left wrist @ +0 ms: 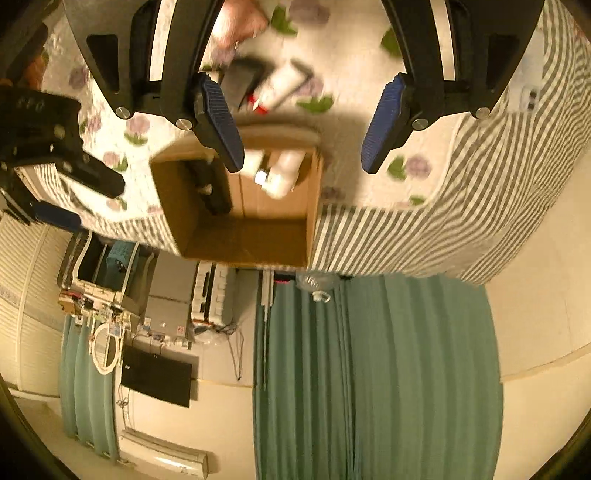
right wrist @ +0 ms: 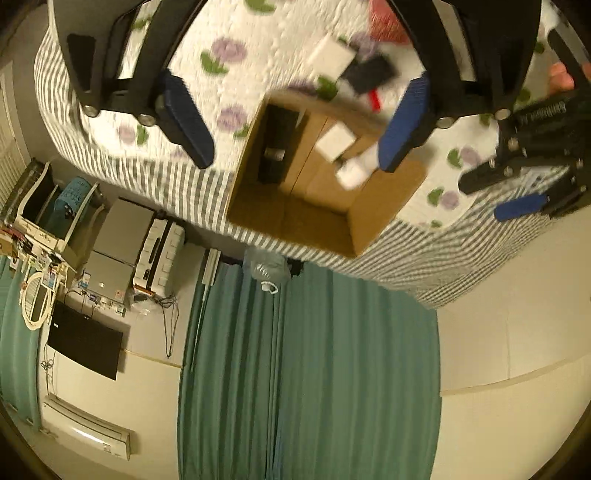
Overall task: Organize rigid objects
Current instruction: 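Grasp the pink Romantic Rose card with the right gripper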
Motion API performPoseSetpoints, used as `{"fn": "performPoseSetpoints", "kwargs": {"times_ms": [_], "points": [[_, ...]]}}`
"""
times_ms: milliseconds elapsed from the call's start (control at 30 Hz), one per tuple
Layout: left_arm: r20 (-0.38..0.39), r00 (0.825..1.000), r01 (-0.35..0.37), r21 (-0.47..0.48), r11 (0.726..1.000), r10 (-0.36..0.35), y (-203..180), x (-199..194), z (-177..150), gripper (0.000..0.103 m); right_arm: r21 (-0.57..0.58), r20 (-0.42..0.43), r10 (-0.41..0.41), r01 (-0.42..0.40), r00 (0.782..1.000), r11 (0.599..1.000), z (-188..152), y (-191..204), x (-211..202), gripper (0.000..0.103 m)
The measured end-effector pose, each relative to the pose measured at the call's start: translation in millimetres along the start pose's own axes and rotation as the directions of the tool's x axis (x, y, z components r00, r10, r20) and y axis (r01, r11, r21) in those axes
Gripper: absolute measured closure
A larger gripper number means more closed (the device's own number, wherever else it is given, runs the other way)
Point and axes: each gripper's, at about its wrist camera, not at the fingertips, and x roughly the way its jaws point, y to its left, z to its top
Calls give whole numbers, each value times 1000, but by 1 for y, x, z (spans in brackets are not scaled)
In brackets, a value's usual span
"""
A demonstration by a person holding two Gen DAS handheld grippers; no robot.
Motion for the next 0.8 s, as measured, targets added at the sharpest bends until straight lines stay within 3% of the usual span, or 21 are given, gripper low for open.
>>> {"fn": "performPoseSetpoints", "kwargs": {"times_ms": [100, 367, 567, 800], "points": [[-58, 998, -16, 7, 1000, 16, 4, -2, -32, 34, -32, -25, -26, 26, 999, 999, -33, 16, -8, 10], [-211, 976, -48, 30, 998, 53, 4, 24, -101, 33, -19, -192, 35, -39, 981, 999, -101, 48, 27, 9], [-279, 957, -66, 35, 997, 73, 9, 49, -119, 33, -24, -301, 94, -106, 949, 994, -138, 74, 61, 10], [-314, 948, -57, 0, 998, 54, 19, 61, -126, 34, -36, -384, 169, -198, 908, 980, -165, 96, 86, 10]]}}
